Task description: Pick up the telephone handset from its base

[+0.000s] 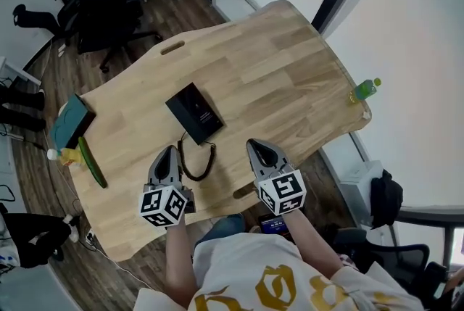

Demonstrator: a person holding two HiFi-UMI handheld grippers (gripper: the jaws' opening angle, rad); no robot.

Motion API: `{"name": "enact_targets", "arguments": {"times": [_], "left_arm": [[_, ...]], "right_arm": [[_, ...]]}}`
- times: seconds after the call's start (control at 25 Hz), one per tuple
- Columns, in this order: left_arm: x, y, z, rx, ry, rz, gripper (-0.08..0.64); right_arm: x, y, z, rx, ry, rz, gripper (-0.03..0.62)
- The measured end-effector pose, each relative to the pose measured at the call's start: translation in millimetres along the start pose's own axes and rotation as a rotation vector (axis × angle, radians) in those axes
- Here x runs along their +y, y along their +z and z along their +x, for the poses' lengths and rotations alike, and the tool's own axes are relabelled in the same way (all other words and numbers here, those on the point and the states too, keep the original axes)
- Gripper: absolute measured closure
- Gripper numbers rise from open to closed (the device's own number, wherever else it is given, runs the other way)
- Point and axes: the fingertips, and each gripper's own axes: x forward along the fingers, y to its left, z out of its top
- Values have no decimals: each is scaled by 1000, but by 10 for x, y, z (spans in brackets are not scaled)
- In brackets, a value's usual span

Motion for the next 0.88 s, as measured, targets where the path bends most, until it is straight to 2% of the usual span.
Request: {"name": "enact_targets", "arguments": {"times": [0.36,0.88], "left_arm": [[257,222,300,-12,-8,-4,554],[233,339,477,-41,3,15,554]], "right_arm": [[-50,127,341,1,-25,8,588],[-67,302,522,-24,15,-22,588]]}}
